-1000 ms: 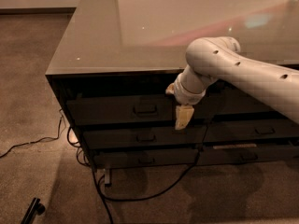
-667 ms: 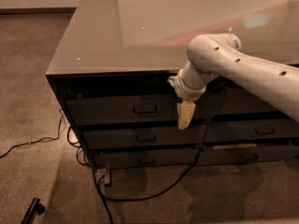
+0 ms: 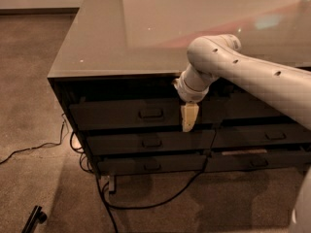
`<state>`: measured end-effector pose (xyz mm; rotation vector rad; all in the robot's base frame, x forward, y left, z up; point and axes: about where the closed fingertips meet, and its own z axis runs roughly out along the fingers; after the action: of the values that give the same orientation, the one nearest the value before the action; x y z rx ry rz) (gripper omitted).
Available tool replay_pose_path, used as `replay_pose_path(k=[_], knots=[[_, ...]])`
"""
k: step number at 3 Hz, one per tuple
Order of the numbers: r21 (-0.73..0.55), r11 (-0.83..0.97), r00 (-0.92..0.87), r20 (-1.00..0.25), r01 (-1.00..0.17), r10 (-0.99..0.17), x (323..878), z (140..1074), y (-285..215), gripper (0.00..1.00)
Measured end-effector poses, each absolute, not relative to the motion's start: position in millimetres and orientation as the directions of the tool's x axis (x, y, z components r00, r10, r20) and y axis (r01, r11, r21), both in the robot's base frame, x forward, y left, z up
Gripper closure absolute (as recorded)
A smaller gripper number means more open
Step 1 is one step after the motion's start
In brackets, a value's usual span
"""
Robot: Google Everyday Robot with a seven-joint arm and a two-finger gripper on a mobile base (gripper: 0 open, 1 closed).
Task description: Open top drawer
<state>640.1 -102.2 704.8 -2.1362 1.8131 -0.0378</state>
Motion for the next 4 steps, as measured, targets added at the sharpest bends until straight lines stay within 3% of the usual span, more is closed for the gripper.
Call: replay_pose_path(k=[2,3,4], knots=[[-0.206,-0.154,0.192,-0.179,-0.966,-0.965,641,673,-92,0.0],[-0.171,-0.17,0.2,-0.177,-0.971,-0.964,635,657,-90,0.16],[-0.137,-0.18,0.204,-0.185,-0.974,-0.961,625,643,-92,0.39]])
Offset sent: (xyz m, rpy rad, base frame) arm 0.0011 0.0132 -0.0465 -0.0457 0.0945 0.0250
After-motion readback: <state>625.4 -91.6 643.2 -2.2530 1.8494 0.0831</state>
